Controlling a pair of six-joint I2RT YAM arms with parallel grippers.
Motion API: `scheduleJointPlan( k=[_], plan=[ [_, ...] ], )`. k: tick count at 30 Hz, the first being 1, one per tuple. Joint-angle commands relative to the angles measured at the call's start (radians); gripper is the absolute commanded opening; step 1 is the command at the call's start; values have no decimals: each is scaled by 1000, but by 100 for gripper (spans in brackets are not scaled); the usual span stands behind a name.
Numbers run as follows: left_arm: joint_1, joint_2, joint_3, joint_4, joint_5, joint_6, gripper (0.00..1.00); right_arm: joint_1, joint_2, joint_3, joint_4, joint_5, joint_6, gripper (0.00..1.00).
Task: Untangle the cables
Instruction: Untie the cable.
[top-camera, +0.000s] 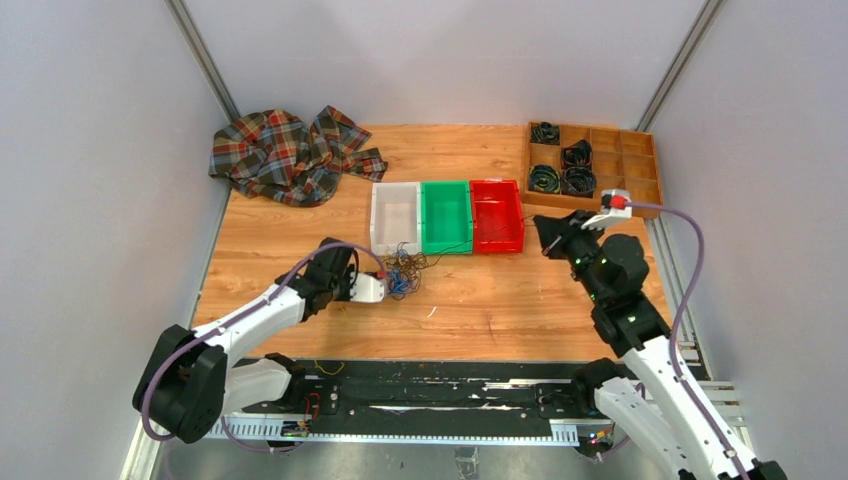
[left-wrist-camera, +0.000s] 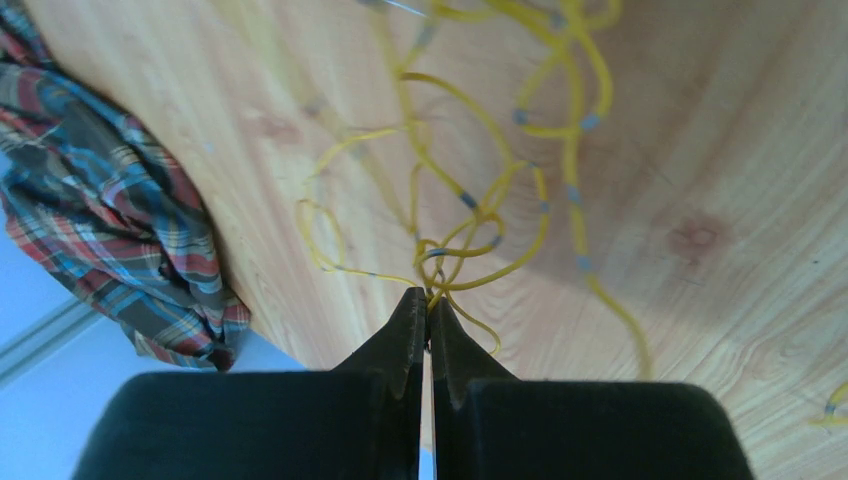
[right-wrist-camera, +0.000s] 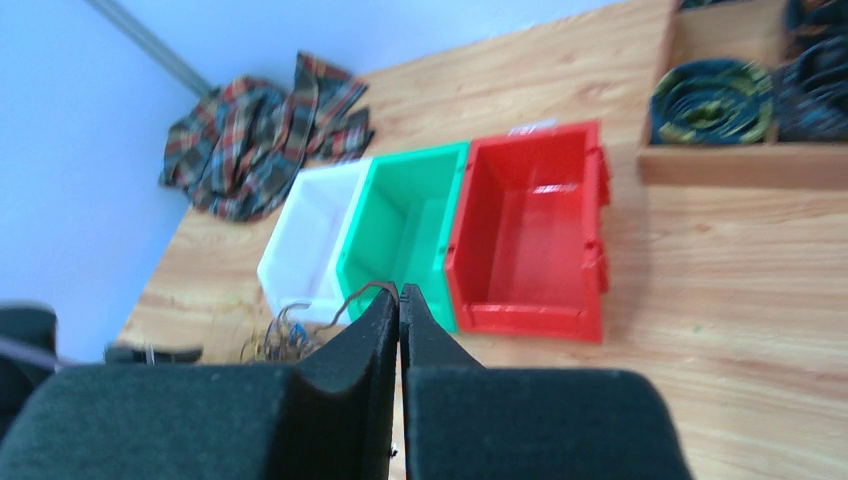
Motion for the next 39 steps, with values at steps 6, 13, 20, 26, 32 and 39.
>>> scheduleJointPlan(
  k=[6,13,20,26,32,39],
  plan=[
    [49,14,-145,213,-142,220,1,-260,28,178,-65,-138,23,1],
    [82,50,-165,271,-149,258,1,-399,99,344,-71,-201,73,0],
    [82,-28,72,-148,52,7,68,-328,222,373,85,-521,166,1],
    [82,-79,346,-496,338,-149,98,-88,260,429,24,-462,53,1],
    [82,-44,624,-564,544,-379,98,74,318,480,41,-418,42,1],
    [70,44,932,-557,905,-693,98,264,415,570,42,-356,16,1]
  ],
)
